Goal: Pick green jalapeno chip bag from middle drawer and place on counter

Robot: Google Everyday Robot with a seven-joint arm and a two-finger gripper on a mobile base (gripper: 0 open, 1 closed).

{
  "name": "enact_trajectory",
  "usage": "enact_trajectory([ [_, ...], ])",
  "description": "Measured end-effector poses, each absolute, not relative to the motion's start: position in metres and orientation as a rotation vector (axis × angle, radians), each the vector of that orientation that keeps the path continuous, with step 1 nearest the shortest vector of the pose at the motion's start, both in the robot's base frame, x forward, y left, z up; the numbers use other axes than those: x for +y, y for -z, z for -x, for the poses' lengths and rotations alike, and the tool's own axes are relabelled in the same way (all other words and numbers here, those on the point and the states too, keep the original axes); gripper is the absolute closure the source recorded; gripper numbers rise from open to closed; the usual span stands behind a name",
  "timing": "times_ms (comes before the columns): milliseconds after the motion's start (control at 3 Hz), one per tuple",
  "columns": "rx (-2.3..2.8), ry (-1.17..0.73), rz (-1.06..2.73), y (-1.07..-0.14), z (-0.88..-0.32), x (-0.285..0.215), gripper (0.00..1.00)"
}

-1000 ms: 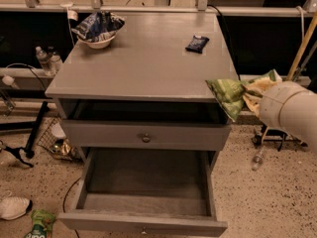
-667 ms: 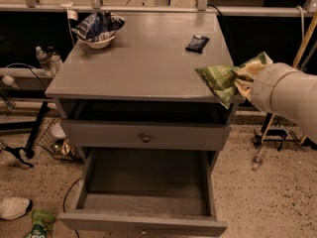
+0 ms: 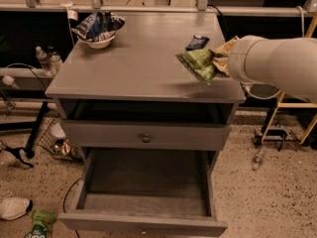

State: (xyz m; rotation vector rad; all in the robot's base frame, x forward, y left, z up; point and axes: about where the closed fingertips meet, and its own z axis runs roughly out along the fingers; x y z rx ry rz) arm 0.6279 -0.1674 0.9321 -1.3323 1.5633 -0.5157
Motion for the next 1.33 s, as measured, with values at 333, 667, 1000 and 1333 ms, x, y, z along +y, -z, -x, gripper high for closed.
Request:
enact_trajectory([
  [333,1.576,0.483,1.331,-0.934,-0.657,-0.164,1.00],
  [667,1.602,0.429,1.350,-0.924,-0.690,-0.156,1.00],
  [1000,1.602,0.421,1.349,-0.926,-0.698,-0.155,0.86],
  [1333,1.599,0.421,1.349,-0.927,-0.697,-0.154,0.63],
])
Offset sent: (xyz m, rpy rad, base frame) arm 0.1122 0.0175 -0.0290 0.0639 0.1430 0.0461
